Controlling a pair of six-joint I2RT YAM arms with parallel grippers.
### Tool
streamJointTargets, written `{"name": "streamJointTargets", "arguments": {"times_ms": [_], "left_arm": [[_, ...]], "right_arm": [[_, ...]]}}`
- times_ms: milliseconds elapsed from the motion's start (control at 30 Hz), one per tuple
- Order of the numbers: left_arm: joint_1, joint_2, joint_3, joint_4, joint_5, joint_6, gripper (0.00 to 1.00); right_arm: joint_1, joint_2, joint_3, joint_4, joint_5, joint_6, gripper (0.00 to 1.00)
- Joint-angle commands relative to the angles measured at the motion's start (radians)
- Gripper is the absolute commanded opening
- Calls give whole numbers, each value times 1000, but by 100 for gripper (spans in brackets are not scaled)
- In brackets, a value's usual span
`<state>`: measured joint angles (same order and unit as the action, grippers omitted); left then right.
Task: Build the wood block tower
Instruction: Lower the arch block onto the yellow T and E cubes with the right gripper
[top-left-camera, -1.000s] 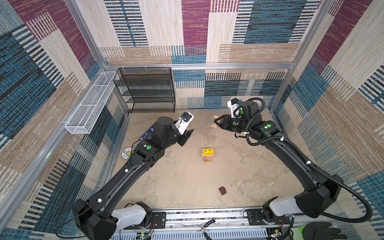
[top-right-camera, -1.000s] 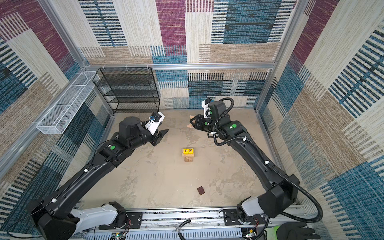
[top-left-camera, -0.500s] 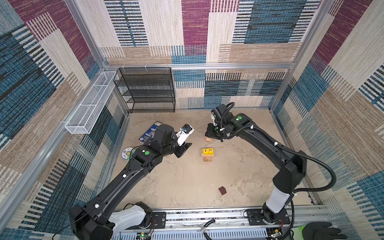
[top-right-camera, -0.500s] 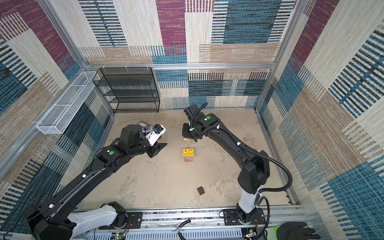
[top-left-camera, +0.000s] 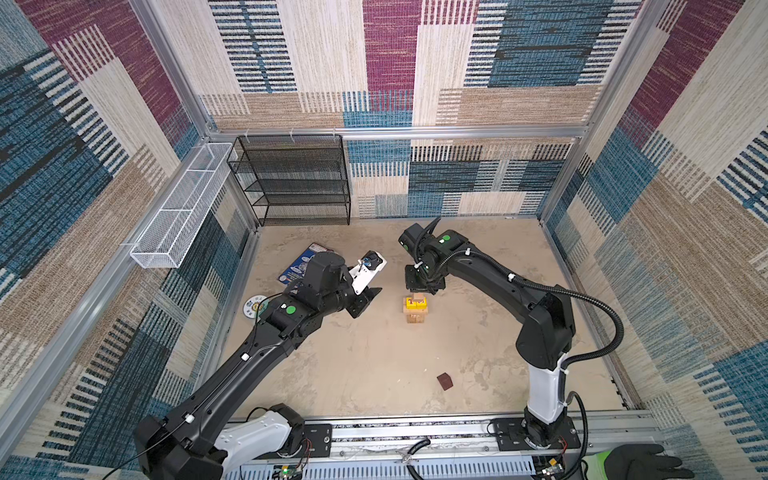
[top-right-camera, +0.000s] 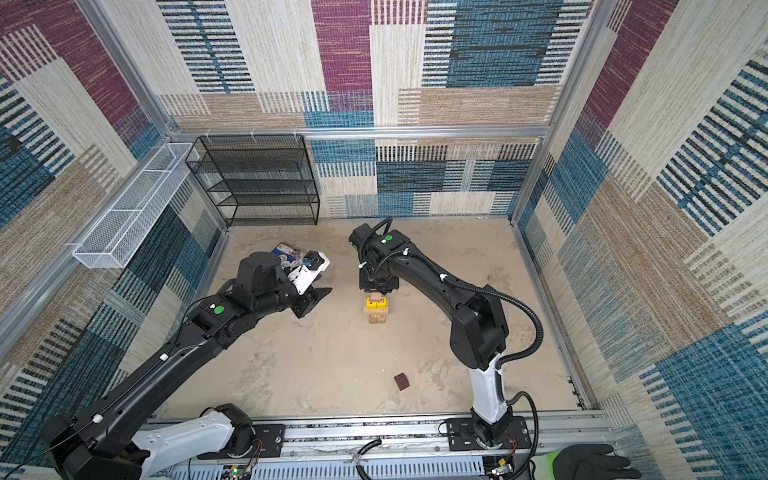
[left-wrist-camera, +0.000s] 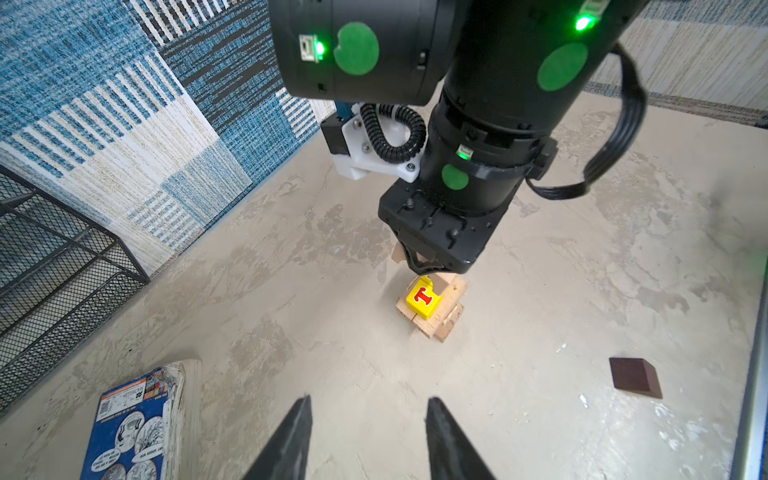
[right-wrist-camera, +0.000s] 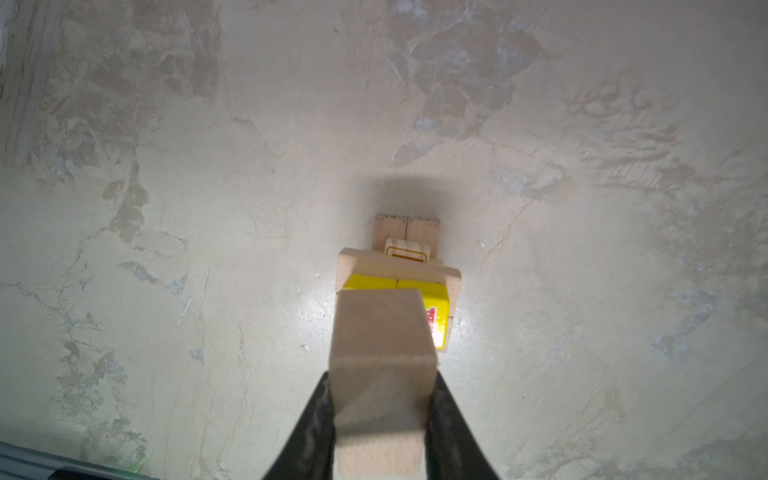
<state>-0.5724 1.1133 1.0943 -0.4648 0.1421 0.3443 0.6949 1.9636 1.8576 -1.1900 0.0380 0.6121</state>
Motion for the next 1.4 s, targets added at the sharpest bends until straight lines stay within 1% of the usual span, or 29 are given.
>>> {"name": "streamJointTargets", "arguments": {"times_ms": [0, 333, 1233, 1367], "left_arm": [[0, -7, -4, 12, 8, 9, 48], [0, -18, -7, 14, 9, 11, 47], [1, -32, -16, 20, 1, 15, 44], [0, -32, -17, 19, 1, 15, 43]], "right_arm": [[2, 7, -3, -16, 16, 3, 0], [2, 36, -3, -29, -2, -1, 0], [2, 86, 16, -49, 8, -6, 0], [2, 90, 20, -51, 12, -9, 2]]}}
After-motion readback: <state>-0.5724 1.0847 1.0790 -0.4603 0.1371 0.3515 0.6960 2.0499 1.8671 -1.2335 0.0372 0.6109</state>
